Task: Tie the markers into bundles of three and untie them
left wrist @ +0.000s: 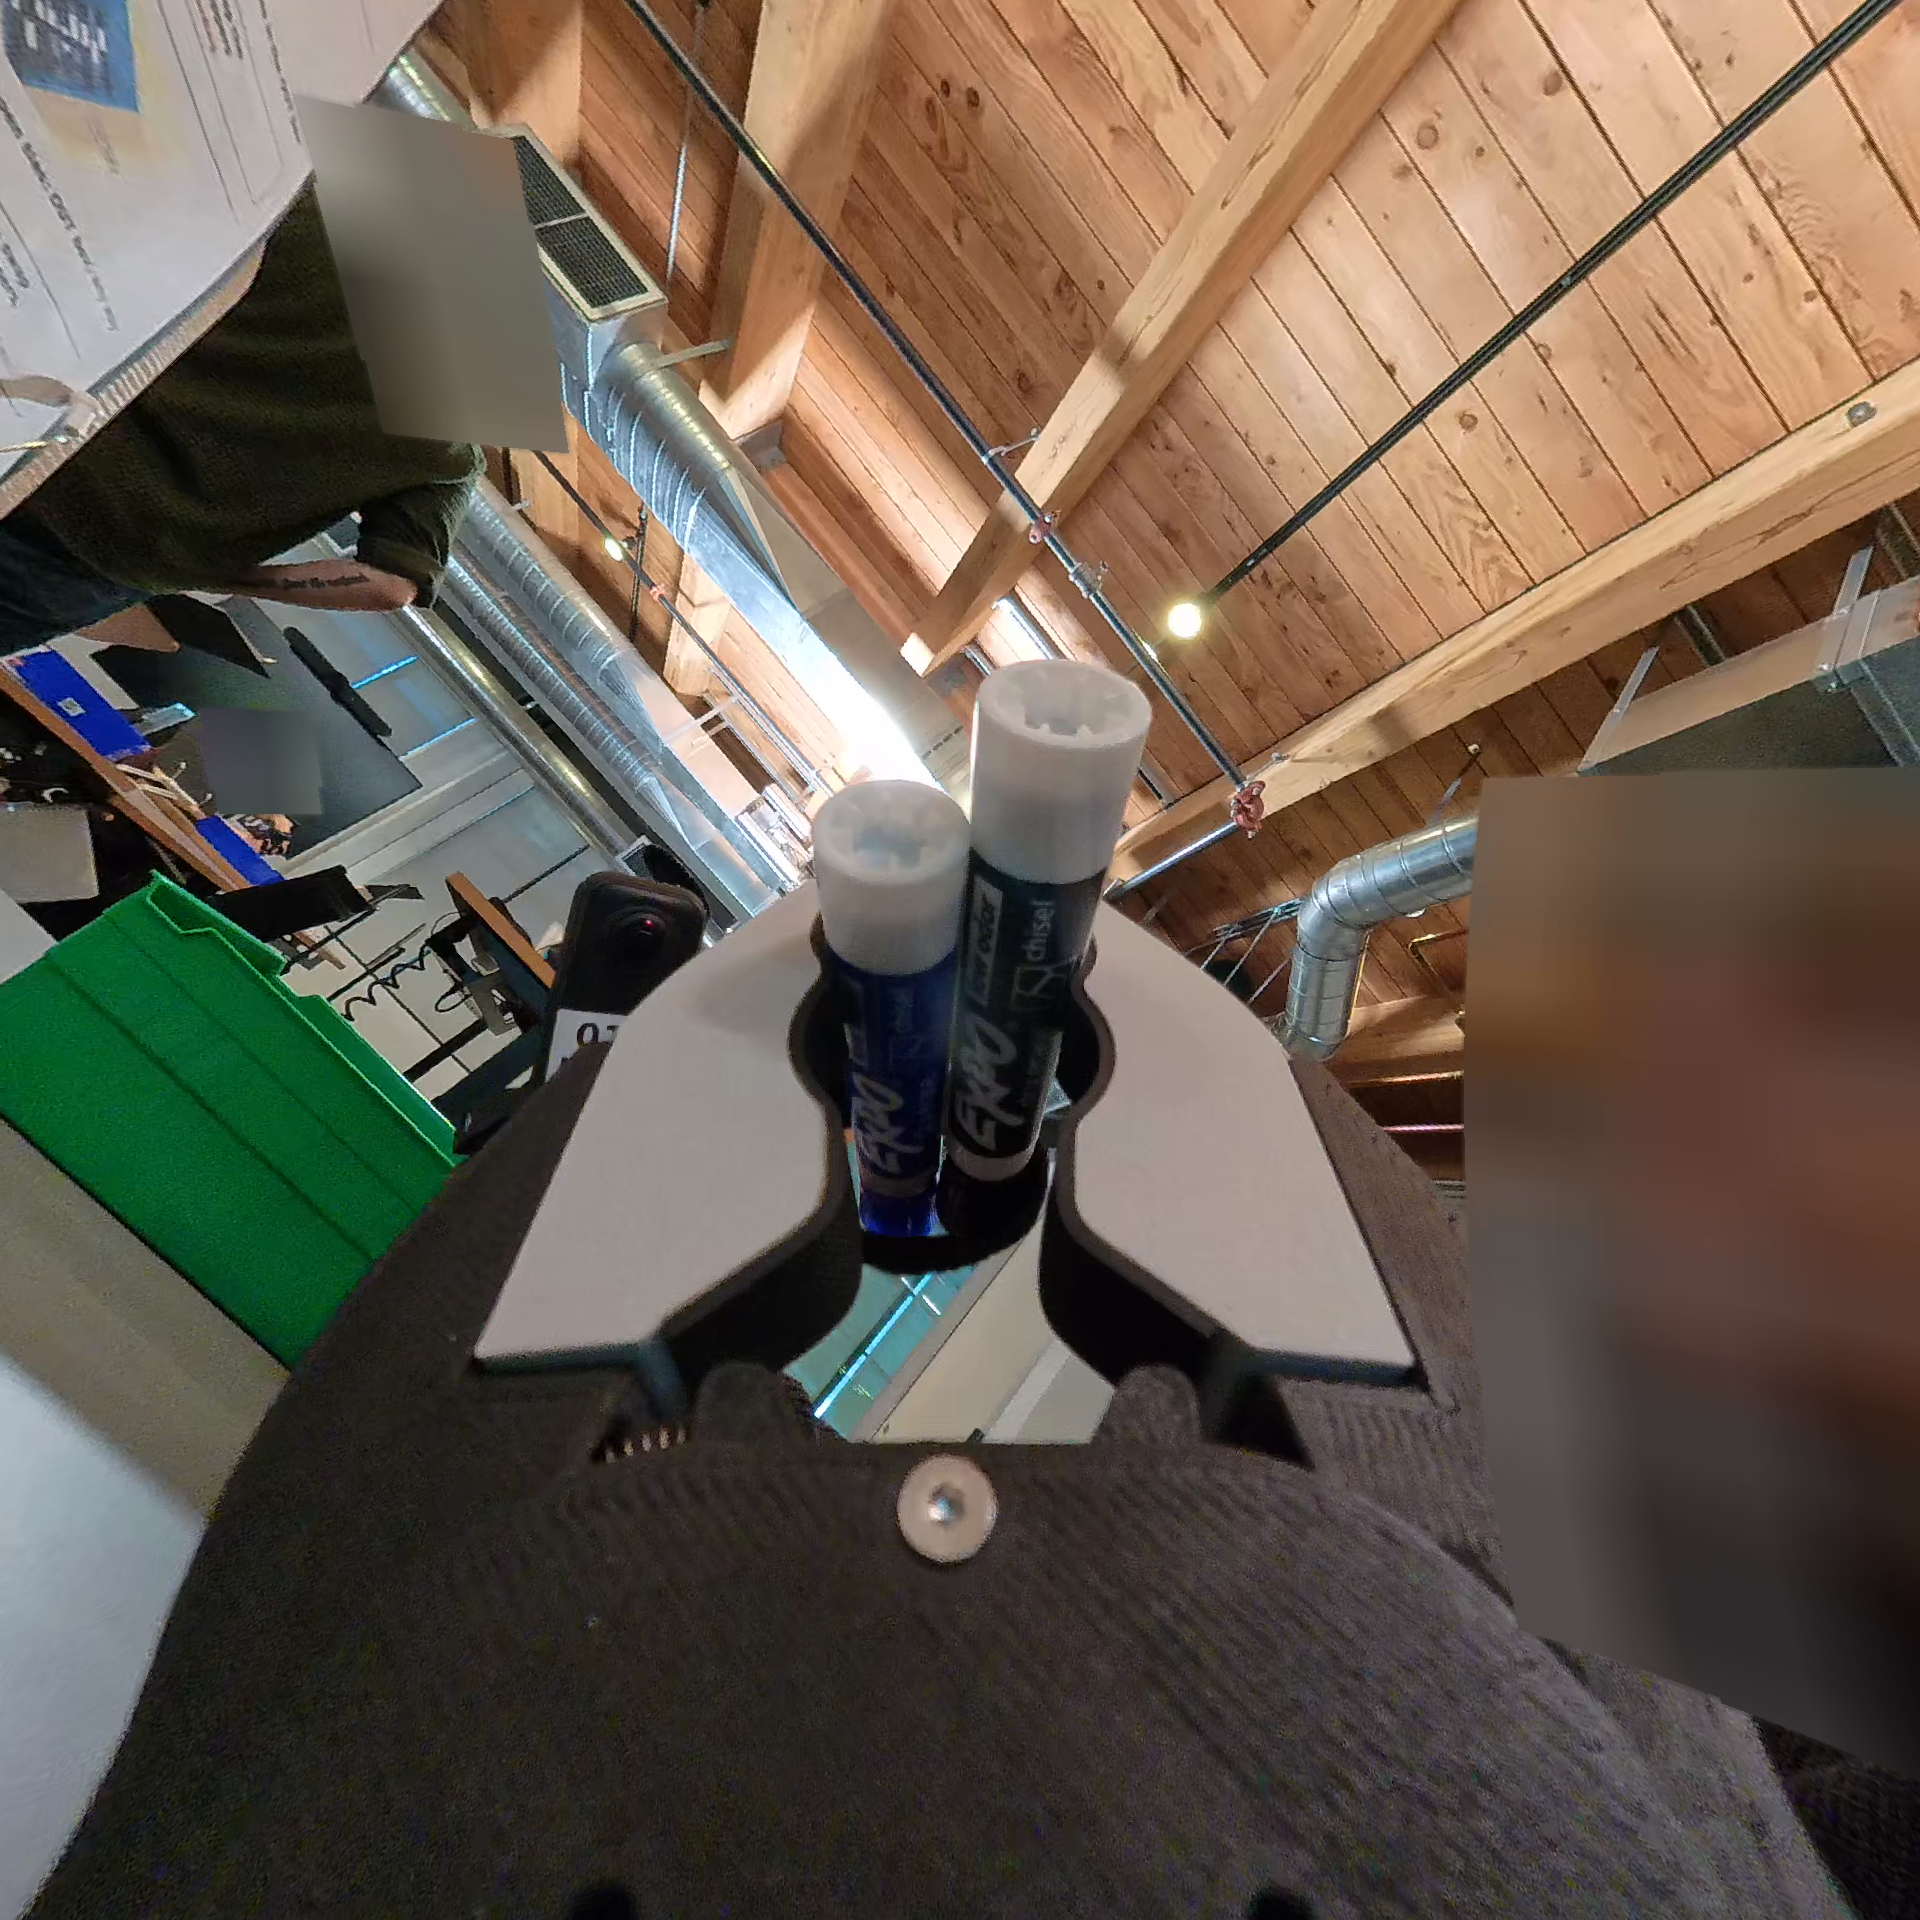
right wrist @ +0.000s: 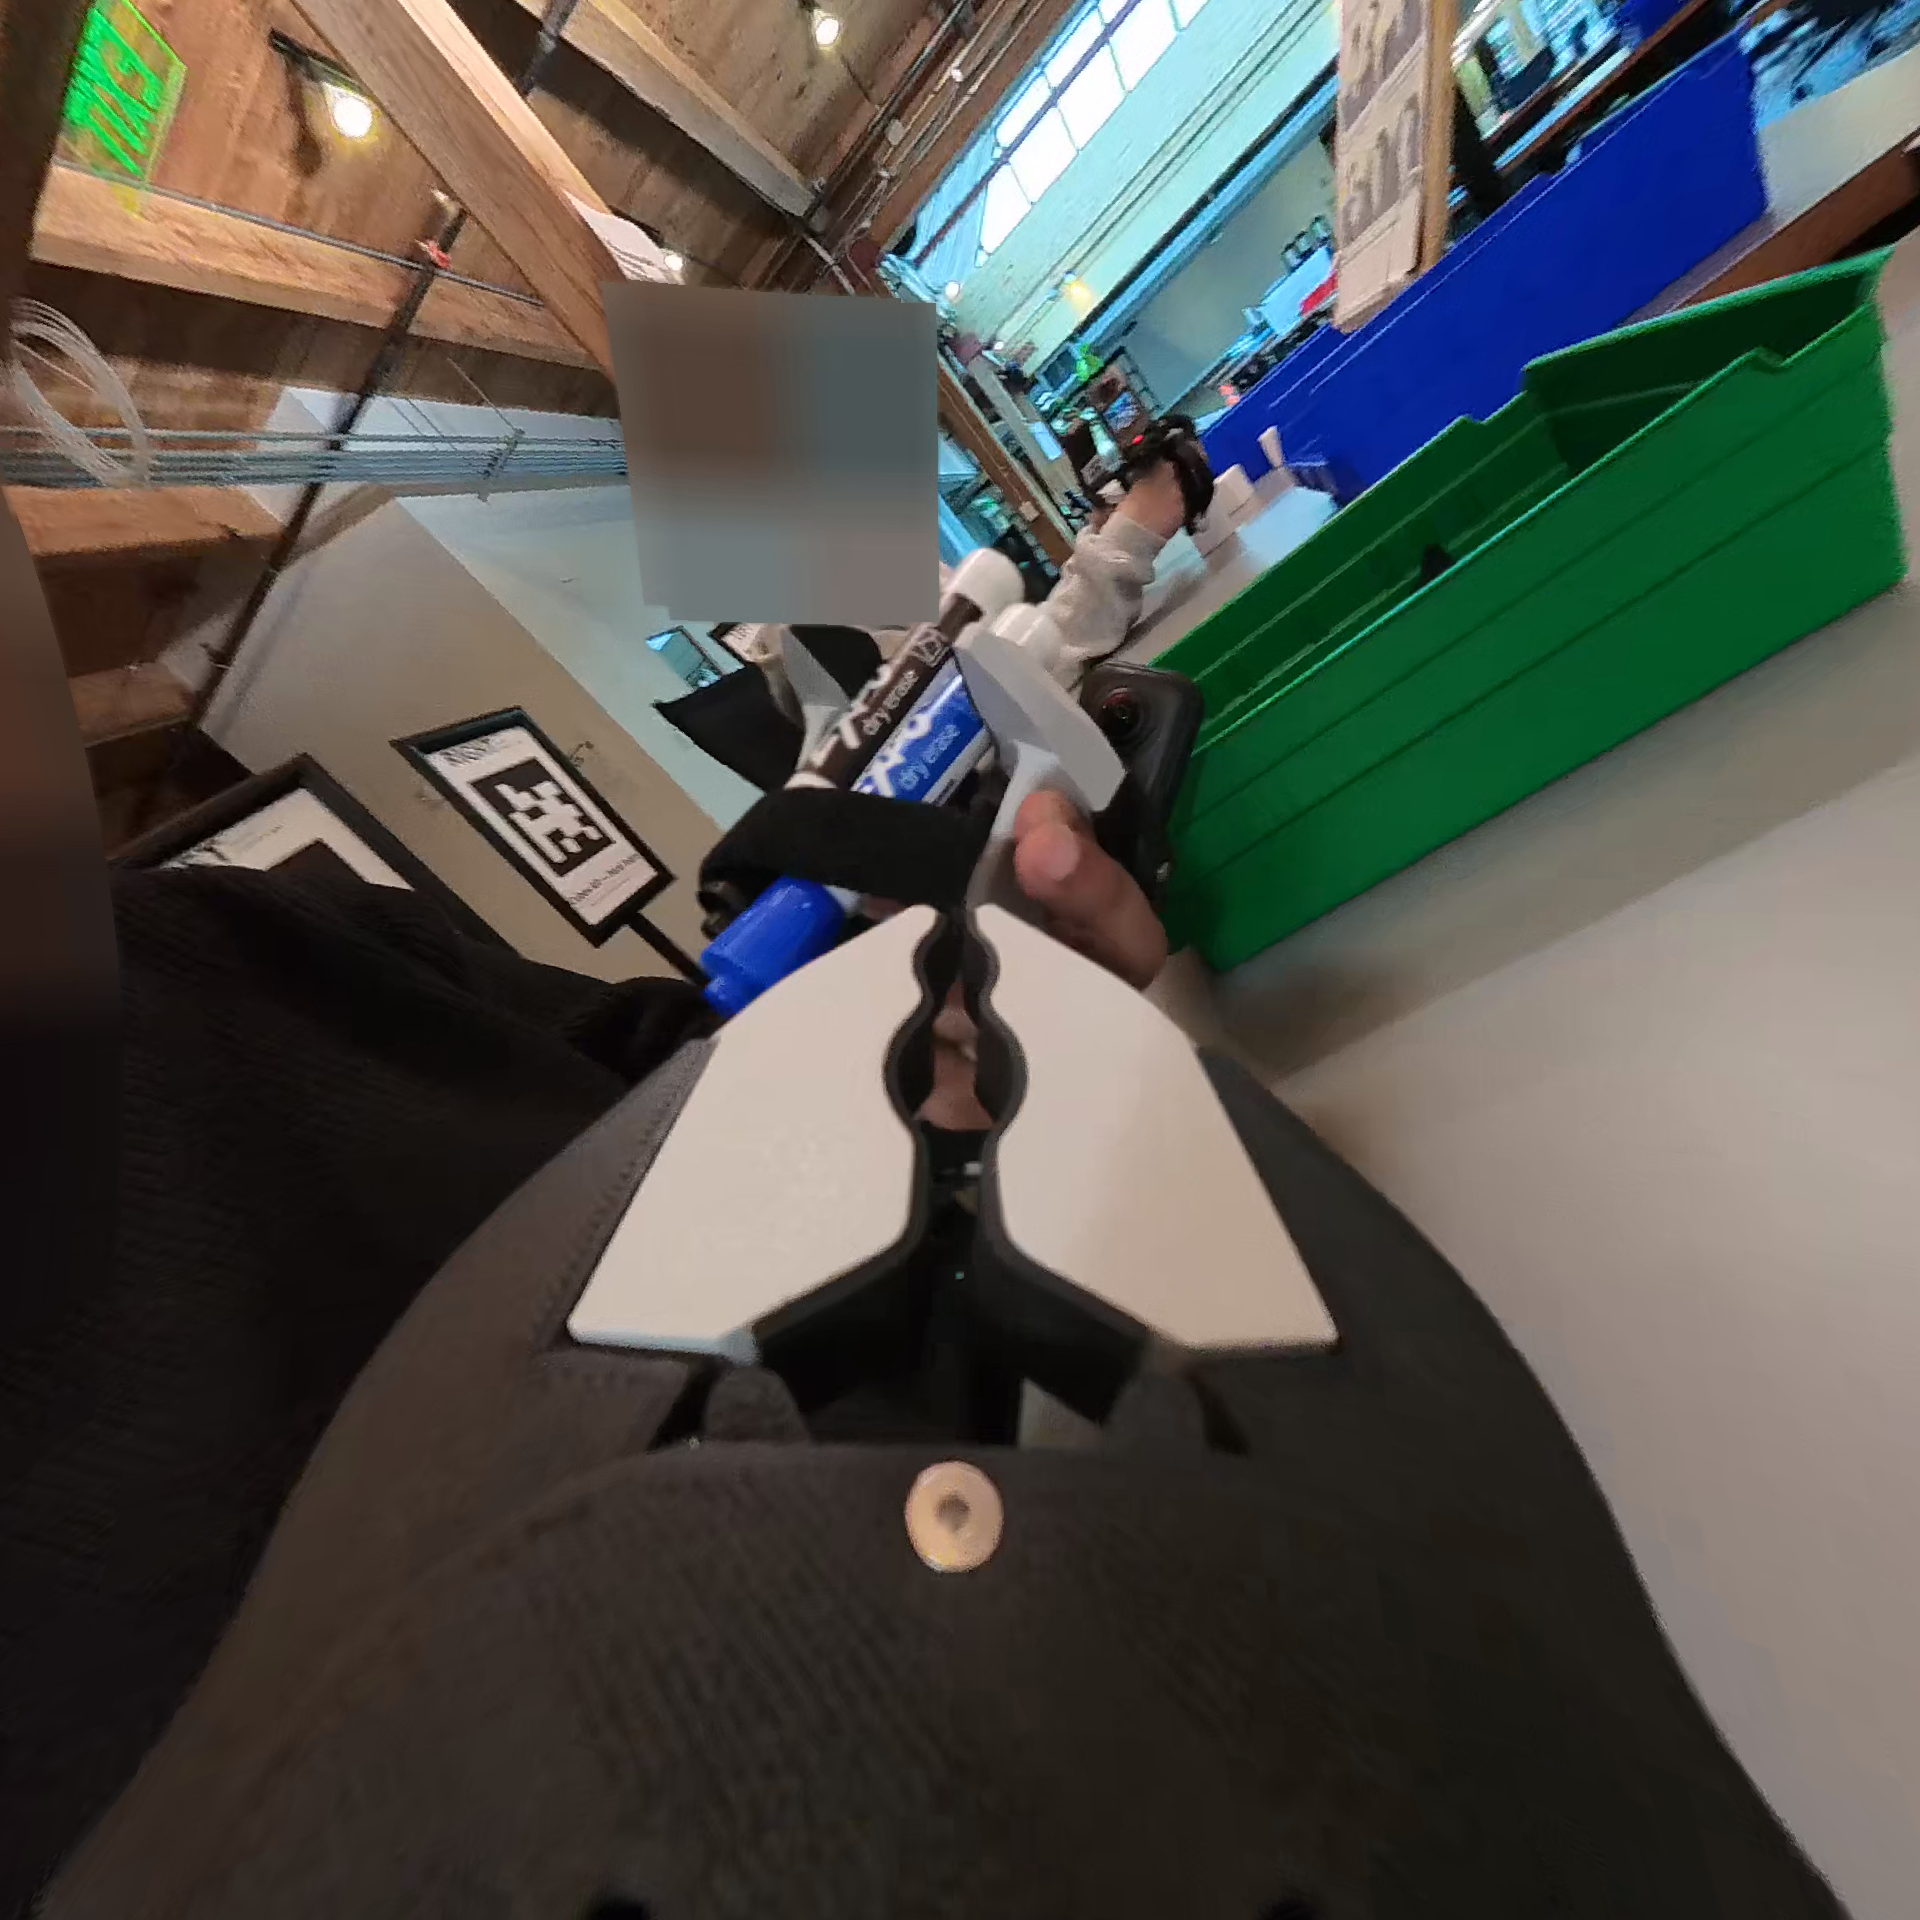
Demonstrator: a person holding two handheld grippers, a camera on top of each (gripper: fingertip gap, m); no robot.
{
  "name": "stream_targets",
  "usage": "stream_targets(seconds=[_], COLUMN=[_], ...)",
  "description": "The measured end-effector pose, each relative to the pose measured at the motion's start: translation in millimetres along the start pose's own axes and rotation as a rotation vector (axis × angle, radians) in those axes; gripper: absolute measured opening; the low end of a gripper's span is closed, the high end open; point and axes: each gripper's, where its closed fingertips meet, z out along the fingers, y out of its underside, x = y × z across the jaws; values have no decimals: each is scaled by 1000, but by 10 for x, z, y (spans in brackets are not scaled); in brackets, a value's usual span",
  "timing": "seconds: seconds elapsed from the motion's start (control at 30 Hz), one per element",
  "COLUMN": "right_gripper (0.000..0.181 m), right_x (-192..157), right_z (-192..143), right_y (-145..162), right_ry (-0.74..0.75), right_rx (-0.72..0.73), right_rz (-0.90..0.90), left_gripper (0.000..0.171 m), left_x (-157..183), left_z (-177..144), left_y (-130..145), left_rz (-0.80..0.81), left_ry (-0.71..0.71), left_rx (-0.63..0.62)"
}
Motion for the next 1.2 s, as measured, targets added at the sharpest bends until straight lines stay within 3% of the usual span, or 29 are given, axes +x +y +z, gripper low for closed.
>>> stream_targets(seconds=[0.17,0.4,0.53,0.67,0.73,0.8,0.97,1.1,1.2], right_gripper=[2,2,1,1,1,1,1,1,2], right_x=[39,219,257,235,422,605,595,384,66], right_z=[37,109,94,37,-102,-345,-695,-942,-1474], right_y=[13,39,-36,-147,-161,-228,-525,-839,-1308], right_ry=[102,288,330,206,281,346,390,429,547], right_rx=[-43,-73,-14,122,161,213,291,339,461], right_rz=[-122,-150,-51,166,193,203,129,16,-153], left_gripper=[40,40,41,40,40,39,39,39,39], left_x=[42,-6,-27,-15,105,184,212,177,141], left_z=[18,-22,-37,-56,-47,-21,-82,-67,-53], left_y=[62,-1,-33,-107,-136,-160,-300,-243,-193], left_rz=[-2,41,79,101,64,132,141,124,111], left_ry=[31,-8,-30,-46,26,13,12,5,-2], left_rx=[-19,10,21,55,61,45,65,46,28])
